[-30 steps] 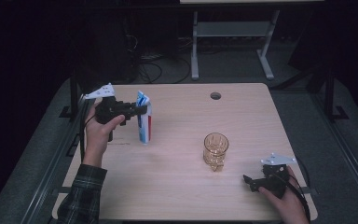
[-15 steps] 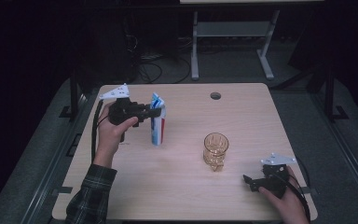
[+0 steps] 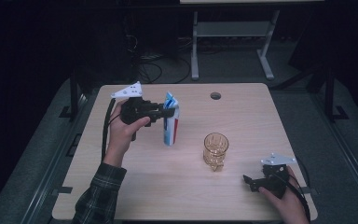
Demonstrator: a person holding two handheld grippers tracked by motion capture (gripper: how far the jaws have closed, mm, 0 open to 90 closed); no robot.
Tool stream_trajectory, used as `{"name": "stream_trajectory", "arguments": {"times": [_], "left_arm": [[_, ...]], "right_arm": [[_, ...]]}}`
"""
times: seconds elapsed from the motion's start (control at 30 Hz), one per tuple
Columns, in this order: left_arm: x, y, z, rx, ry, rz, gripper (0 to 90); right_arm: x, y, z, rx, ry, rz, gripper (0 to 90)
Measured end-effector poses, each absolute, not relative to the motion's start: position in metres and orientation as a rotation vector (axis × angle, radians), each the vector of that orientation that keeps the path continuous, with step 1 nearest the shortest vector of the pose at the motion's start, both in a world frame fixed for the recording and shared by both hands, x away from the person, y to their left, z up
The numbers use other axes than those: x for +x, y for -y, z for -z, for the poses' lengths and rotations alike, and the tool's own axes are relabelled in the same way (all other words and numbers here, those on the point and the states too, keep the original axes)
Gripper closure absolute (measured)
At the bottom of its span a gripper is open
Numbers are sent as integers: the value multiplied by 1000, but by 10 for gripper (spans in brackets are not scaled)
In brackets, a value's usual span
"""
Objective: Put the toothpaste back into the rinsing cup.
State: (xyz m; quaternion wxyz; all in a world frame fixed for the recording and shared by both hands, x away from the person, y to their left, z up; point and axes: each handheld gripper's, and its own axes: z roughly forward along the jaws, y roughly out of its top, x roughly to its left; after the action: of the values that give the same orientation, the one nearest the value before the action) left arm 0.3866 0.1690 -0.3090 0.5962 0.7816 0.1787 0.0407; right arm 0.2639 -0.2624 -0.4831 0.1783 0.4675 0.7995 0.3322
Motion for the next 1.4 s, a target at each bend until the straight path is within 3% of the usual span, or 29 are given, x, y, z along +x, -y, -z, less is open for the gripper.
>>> {"name": "stream_trajectory", "arguments": {"times": [1.4], "left_arm": [[383,-74,277,1799,-220,-17,709]], "right_arm": [[263,261,483,1306,-2274,-948,0]]}}
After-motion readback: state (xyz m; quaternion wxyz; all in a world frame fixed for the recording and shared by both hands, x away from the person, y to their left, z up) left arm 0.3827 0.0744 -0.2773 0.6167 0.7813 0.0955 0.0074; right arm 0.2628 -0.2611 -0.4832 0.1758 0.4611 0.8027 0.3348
